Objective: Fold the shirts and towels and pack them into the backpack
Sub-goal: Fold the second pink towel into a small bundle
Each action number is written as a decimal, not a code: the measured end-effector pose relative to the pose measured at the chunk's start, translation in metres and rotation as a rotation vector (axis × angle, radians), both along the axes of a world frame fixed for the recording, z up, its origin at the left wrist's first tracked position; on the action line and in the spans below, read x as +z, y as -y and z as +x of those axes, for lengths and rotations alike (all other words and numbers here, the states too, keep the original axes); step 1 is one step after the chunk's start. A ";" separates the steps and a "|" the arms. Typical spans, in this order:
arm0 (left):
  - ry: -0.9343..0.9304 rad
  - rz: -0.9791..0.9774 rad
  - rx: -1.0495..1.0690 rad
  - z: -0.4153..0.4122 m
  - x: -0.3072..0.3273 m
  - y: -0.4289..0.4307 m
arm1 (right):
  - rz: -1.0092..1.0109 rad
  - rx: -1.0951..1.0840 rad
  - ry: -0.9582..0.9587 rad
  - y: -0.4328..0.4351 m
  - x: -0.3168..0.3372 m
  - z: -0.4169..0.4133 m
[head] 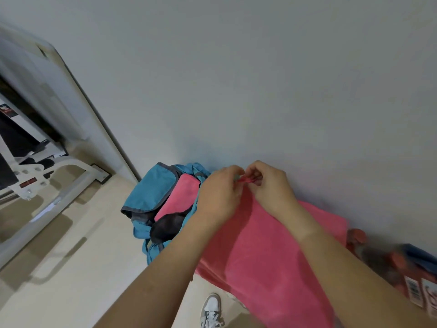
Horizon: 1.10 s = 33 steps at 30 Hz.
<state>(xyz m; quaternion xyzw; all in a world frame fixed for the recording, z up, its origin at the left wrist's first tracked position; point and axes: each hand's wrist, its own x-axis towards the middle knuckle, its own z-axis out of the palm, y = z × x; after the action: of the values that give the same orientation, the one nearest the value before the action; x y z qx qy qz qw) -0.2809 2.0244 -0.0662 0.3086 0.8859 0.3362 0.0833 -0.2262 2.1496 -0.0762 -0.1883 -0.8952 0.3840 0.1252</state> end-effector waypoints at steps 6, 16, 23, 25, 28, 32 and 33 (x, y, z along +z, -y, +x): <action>0.106 0.118 0.054 -0.004 -0.007 -0.003 | 0.049 0.008 -0.001 -0.002 0.007 0.006; -0.057 0.085 -0.077 -0.002 -0.010 -0.005 | 0.121 0.069 -0.019 -0.007 0.012 0.011; 0.068 0.226 0.030 0.001 -0.007 -0.007 | 0.089 0.125 -0.013 -0.014 0.012 0.012; 0.158 0.288 0.075 0.003 -0.004 -0.006 | 0.074 0.150 0.004 -0.020 0.013 0.014; 0.273 0.353 0.103 0.005 0.004 -0.005 | 0.079 0.201 0.062 -0.029 0.015 0.018; 0.302 0.385 0.107 0.002 0.012 -0.001 | 0.223 0.281 0.173 -0.047 0.019 0.025; 0.295 0.390 0.097 0.001 0.014 0.001 | 0.267 0.308 0.206 -0.053 0.020 0.029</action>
<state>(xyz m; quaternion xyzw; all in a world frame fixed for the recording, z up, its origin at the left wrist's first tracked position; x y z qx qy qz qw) -0.2796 2.0237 -0.0518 0.2238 0.7963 0.5458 0.1343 -0.1975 2.2023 -0.0564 -0.0693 -0.9643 0.2554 -0.0033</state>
